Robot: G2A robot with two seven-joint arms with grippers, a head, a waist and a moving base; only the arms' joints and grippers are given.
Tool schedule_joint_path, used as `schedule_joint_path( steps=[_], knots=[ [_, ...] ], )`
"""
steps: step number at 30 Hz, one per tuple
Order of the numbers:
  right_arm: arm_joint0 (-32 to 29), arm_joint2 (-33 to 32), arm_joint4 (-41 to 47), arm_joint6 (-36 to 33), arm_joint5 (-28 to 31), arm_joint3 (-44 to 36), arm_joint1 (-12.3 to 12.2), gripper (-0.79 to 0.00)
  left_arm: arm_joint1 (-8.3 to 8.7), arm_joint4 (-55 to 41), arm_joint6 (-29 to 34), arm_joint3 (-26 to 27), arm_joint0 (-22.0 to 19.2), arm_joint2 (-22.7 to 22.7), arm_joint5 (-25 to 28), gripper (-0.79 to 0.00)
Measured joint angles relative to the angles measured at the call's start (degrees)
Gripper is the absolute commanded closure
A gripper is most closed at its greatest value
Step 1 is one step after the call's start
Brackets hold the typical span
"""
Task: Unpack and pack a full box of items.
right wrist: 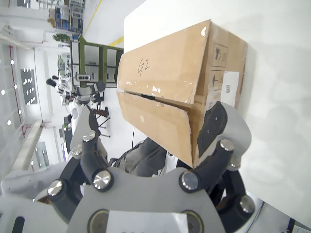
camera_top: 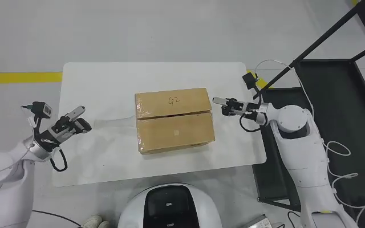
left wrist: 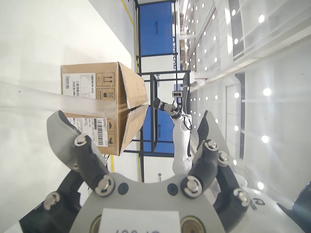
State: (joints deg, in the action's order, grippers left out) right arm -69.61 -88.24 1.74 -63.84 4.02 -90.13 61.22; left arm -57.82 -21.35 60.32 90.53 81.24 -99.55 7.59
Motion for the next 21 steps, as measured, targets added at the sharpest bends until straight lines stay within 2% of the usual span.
schedule_joint_path(
  steps=[5, 8, 12, 15, 21],
  knots=[
    [1.86, 0.7, 5.53, -10.1, 6.76, 4.68, -0.49, -0.785, 0.06, -4.54, 7.63, -5.8, -4.75, 2.85, 2.47, -0.785],
    [2.89, 2.24, 6.99, -12.62, 8.72, 7.42, -0.53, -0.785, -0.11, -7.59, 11.23, -9.19, -8.0, 5.29, 2.64, -0.785],
    [3.74, 4.01, 8.18, -12.07, 10.56, 9.94, -0.42, -0.785, -0.34, -11.48, 16.15, -13.29, -12.07, 8.12, 2.65, -0.785],
    [3.77, 4.09, 8.48, -11.78, 10.7, 10.2, -0.4, -0.785, -0.52, -12.04, 17.16, -16.23, -14.5, 9.94, 3.42, -0.785],
    [3.76, 4.06, 8.44, -11.83, 10.66, 10.15, -0.4, -0.785, -0.62, -12.09, 16.08, -17.42, -15.21, 10.46, 3.84, -0.785]
  ],
)
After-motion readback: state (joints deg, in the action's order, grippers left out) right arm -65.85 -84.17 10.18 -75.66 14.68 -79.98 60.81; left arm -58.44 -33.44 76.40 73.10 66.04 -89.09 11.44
